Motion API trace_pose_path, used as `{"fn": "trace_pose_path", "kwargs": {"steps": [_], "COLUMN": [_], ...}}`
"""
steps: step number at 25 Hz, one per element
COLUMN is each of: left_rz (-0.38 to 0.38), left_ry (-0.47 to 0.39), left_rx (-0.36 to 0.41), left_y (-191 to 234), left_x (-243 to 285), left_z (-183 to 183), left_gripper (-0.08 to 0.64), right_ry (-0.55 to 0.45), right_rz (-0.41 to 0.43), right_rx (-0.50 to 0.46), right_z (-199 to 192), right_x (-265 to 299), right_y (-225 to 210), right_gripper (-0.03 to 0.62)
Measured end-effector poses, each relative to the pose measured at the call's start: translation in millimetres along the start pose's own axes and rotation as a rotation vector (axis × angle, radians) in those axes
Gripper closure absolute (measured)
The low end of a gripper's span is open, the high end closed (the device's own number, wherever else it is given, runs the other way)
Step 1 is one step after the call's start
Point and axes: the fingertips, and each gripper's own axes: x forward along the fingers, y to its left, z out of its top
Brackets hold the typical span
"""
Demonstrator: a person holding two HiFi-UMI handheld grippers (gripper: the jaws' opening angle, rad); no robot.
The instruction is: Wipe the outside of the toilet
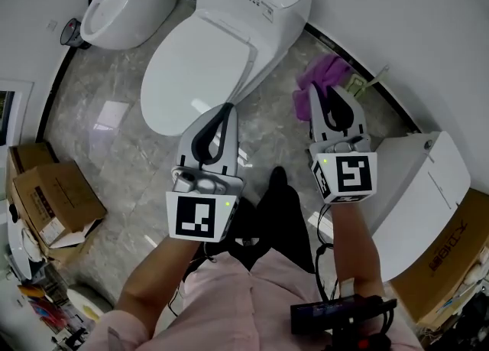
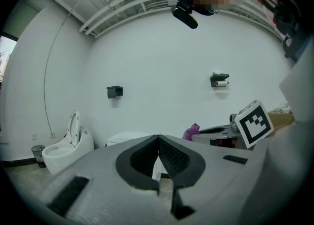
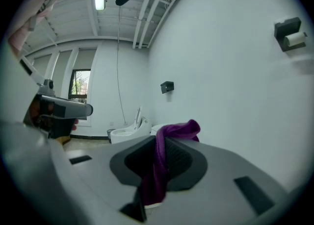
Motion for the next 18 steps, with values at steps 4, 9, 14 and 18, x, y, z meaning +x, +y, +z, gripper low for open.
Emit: {"fn": "trace_pose_path", "kwargs": {"steps": [4, 9, 14, 18], "left_rz": [0.025, 0.028, 0.036, 0.039], "left_ry": [0.017, 0.028, 0.016, 0.023], "left_rx": [-0.004, 0.000, -0.011, -0.019], "left_y": [7, 7, 10, 9], "left_x": [-5, -8, -8, -8], "left_z": [-49, -112, -175, -232], "left_gripper": [0.552, 0.552, 0.552, 0.552], "right_ry": [0.023, 0.047, 0.055, 0.056], "right_rz": [0.004, 0.013, 0.019, 0.040], "right_rx": [0.009, 0.006, 0.005, -0.015], "right_z": [-51, -119, -188, -243], "right_x": [8, 17, 30, 42], "right_y": [7, 14, 20, 26], "right_gripper": [0.532, 0.532, 0.532, 0.532]}}
